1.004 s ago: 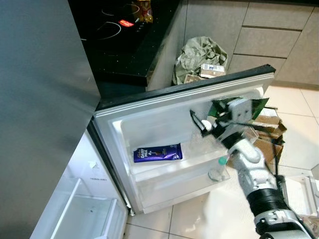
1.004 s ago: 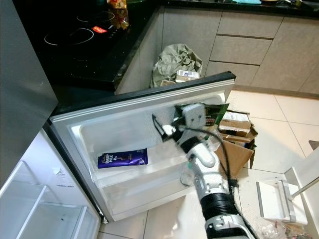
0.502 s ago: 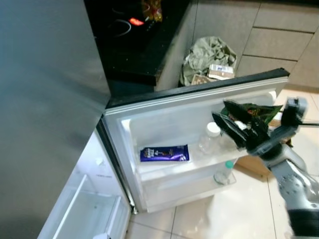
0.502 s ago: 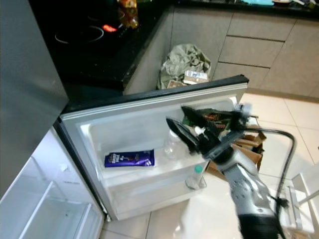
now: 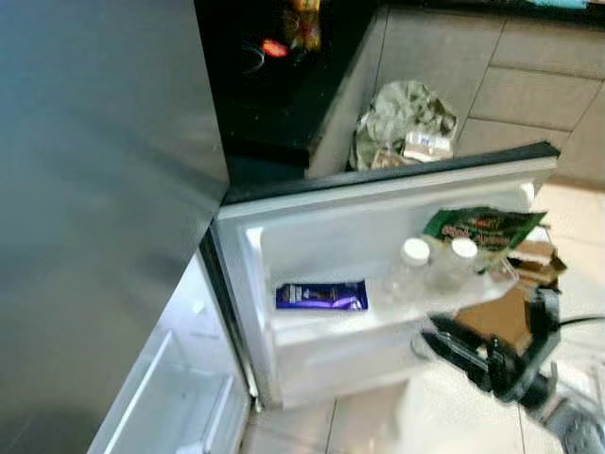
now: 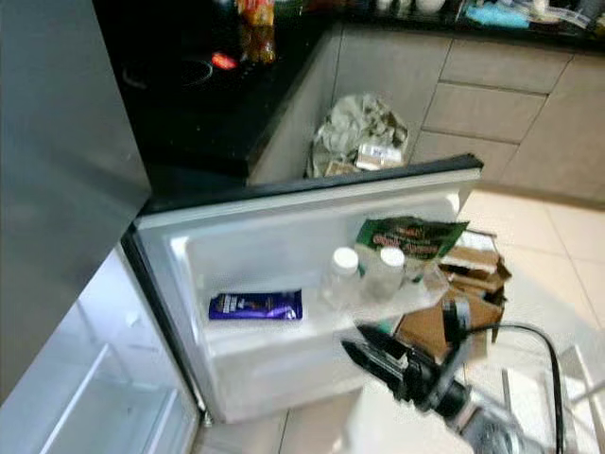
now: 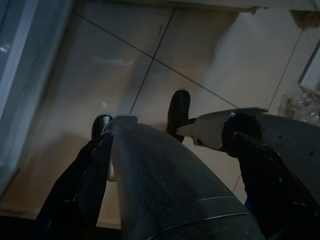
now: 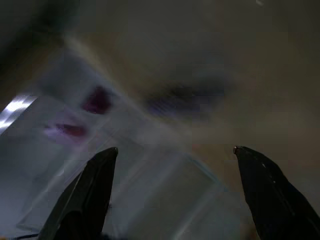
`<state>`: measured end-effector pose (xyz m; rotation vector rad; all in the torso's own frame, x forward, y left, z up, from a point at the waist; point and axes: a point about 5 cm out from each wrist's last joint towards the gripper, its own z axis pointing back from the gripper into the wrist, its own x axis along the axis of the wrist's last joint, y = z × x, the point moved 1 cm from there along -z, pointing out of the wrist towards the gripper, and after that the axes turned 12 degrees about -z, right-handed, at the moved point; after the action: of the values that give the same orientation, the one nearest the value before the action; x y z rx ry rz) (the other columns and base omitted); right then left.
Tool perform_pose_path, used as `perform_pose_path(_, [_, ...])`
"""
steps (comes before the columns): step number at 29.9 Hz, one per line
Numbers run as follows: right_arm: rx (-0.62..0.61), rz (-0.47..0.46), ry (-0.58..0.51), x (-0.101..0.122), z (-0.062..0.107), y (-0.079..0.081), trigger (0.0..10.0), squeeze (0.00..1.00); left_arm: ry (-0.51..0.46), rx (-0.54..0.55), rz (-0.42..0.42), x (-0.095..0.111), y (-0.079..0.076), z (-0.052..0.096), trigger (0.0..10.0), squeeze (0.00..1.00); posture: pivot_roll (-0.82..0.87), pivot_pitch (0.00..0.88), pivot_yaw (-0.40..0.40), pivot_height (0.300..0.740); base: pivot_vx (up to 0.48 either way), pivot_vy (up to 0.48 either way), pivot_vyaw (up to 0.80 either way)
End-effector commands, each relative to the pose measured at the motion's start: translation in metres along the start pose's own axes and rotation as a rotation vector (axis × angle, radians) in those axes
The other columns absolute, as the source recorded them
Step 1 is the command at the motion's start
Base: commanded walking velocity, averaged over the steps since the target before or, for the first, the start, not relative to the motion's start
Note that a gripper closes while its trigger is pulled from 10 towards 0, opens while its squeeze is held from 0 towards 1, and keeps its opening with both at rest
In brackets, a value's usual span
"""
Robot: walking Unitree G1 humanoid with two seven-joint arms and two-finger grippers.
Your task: Restocking fridge
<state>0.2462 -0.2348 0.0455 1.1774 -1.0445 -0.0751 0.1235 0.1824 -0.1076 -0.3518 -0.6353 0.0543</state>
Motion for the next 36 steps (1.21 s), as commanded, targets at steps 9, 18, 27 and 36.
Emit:
perform_pose_path(9, [-0.414, -0.121, 0.018, -0.055, 0.044, -0.042, 10.0, 0.0, 0.077, 0.008, 0.001, -0.016, -0.002, 0.003, 10.0, 0.0, -0.12, 0.02, -0.04, 0.74, 0.0, 0.0, 0.0])
perform_pose_path(18, [-0.927, -0.083, 0.075, -0.082, 0.08, -0.071, 10.0, 0.0, 0.055, 0.054, -0.041, -0.007, 0.0, -0.001, 10.0, 0.0, -0.11, 0.0, -0.047, 0.74, 0.0, 0.0, 0.0])
perform_pose_path(27, [-1.231, 0.003, 0.296, -0.121, 0.104, -0.075, 10.0, 0.0, 0.08, 0.046, -0.041, -0.009, -0.002, -0.002, 10.0, 0.0, -0.09, 0.0, -0.029, 0.74, 0.0, 0.0, 0.0])
perform_pose_path(36, [-1.24, 0.031, 0.398, -0.138, 0.096, -0.072, 10.0, 0.0, 0.122, 0.097, -0.099, -0.011, 0.009, 0.003, 10.0, 0.0, -0.09, 0.0, -0.019, 0.74, 0.0, 0.0, 0.0])
